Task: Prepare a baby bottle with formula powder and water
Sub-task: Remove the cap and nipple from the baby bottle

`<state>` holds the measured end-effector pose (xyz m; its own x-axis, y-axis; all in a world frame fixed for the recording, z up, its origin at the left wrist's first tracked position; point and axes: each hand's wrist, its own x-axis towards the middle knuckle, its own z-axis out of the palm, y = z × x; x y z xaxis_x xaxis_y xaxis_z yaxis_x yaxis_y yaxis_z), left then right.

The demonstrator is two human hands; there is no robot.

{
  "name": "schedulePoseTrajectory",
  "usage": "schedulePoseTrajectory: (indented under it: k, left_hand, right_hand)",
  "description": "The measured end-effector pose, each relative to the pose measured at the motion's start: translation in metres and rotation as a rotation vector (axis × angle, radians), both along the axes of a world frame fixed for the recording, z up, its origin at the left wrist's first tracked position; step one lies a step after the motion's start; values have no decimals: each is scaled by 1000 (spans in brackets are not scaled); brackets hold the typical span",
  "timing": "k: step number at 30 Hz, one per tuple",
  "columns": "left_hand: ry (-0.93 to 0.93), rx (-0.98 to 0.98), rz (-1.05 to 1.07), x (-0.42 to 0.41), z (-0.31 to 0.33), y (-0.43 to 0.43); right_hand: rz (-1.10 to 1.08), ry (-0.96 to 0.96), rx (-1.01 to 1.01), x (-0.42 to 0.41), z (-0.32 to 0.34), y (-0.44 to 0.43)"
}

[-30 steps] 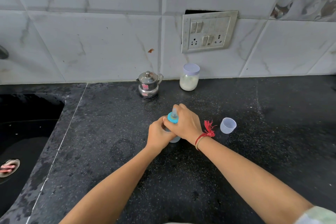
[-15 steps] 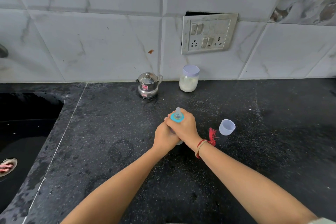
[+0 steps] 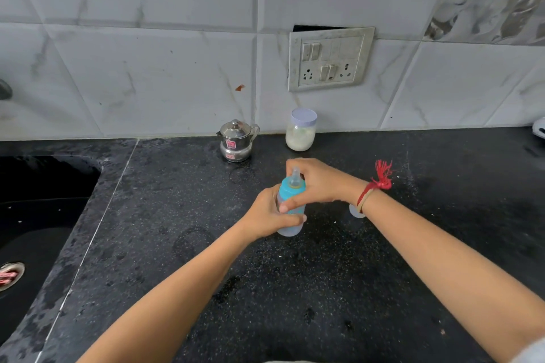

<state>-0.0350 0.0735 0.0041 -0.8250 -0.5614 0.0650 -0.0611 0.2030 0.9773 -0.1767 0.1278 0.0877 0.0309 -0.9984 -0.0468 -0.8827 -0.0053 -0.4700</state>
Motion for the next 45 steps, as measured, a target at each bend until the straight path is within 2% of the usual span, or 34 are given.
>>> schedulePoseTrajectory:
  k: [2,5,7,10,11,13,15,16,22,25,29,31,33,38,43,45]
  left_hand:
    - [-15,-20,20,-2,-3,0]
    - [-64,-61,37,-2,-5,-3]
    - [-102,-100,72,-1,-6,-4]
    - [-132,-179,140,0,-8,-1]
    - [-142,-205,165,0,-9,0]
    - [-162,-230,217,-1,-8,2]
    - [-160,-250,245,-4,-10,4]
    - [-167,-261,244,-5,-10,4]
    - [-212,-226,215,-2,-12,0]
    - [-221,-215,199,-4,-10,0]
    - [-227,-171,167,-6,-14,-2]
    - [-206,-146,182,-4,-20,-1]
    - [-186,-121,241,-2,-24,2]
    - [-182,-116,340,2,-26,1]
    - [-177,-90,367,6,-27,0]
    - [-172,-98,378,7,-28,3]
  right_hand:
    - [17,47,37,0,8,3]
    - [159,-14,136,-8,13,5]
    - [235,-110,263,-11,12,8]
    - [118,-338,352,-7,24,13]
    - [37,-306,319,-2,29,12]
    - [-107,19,283,8,36,8]
    - [-134,365,326,21,34,7]
    - [-111,448,323,24,32,5]
    - [196,498,281,21,40,1]
    - [273,524,219,15,36,4]
    - [355,618,-12,7,32,12]
    - [319,658,-141,-1,35,12]
    - [178,555,-218,-11,40,15]
    - [-278,41,-262,-51,32,37]
    - [-582,-199,-83,-93,10,69]
    - [-640,-206,-32,-105,1,81]
